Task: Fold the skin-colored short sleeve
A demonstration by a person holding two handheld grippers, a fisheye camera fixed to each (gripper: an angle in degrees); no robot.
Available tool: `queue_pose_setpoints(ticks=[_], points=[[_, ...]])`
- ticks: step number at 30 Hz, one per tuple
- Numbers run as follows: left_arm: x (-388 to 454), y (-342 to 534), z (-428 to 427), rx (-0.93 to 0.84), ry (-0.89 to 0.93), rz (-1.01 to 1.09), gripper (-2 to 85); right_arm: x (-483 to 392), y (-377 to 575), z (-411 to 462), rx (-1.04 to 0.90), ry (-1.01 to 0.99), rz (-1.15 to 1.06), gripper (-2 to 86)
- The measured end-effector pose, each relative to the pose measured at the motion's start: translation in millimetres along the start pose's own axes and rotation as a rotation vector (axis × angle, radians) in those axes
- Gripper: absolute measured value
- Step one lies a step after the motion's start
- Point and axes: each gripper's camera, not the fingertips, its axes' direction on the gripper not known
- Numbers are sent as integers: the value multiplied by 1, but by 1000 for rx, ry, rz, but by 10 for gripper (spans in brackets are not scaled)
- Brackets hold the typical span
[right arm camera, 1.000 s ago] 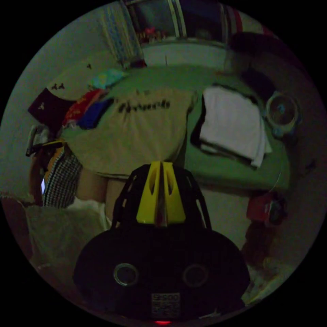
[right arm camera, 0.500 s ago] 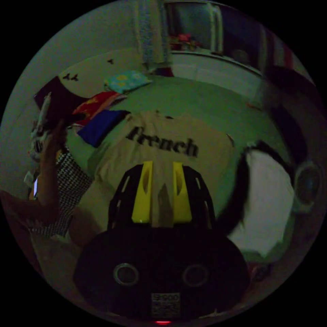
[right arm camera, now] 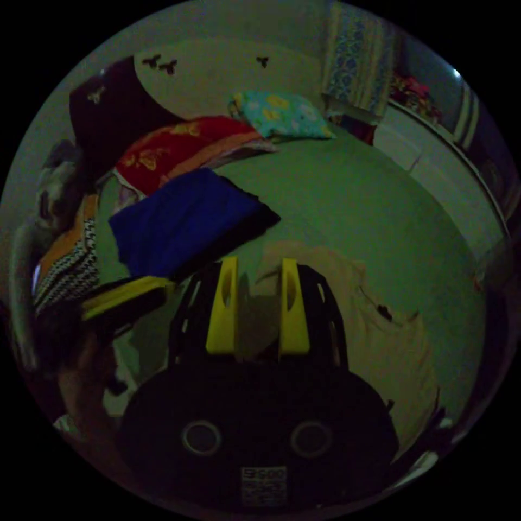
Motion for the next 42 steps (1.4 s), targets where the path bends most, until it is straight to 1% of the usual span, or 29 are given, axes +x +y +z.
queue_pose_setpoints(ticks=[2,3,4,5,7,8,10,12,14,16,18,21,25,29,32,34,37,39,42], points=[[5,-3,7,3,47,14,52,3,-16,38,-80,81,-11,86],[12,-6,13,1,68,37,52,11,-22,60,-141,125,5,52],[16,-7,16,-3,70,50,52,24,-24,68,-136,134,36,23],[24,-10,24,-18,56,76,53,32,-24,66,-111,106,62,10],[35,-13,35,-41,13,107,53,74,-11,39,37,-23,190,-11],[38,-15,40,-49,-5,107,52,85,-5,31,75,-34,223,-12],[41,-18,45,-38,11,90,50,131,29,3,184,-54,362,-14],[45,-20,50,-13,88,79,48,165,58,-4,204,-76,482,-15],[54,-21,56,-12,128,101,49,197,87,3,182,-91,620,-14],[69,-22,65,-34,135,138,50,230,117,32,106,-89,762,-7],[94,-23,79,-65,151,214,54,247,133,56,40,-50,829,4],[128,-21,94,-96,154,320,66,263,140,73,44,-29,836,33],[168,-16,112,-145,194,452,92,276,121,74,111,89,779,53],[207,-8,133,-224,178,592,124,286,111,88,129,9,766,54],[226,-2,145,-275,173,656,137,296,103,94,141,5,742,51],[238,2,154,-317,154,688,133,304,102,98,150,-6,733,45],[253,7,168,-355,72,697,79,315,102,103,148,-8,737,40],[264,11,168,-340,26,735,40,321,102,105,149,3,740,40],[268,11,157,-291,64,727,29,329,101,109,149,-10,744,42]])
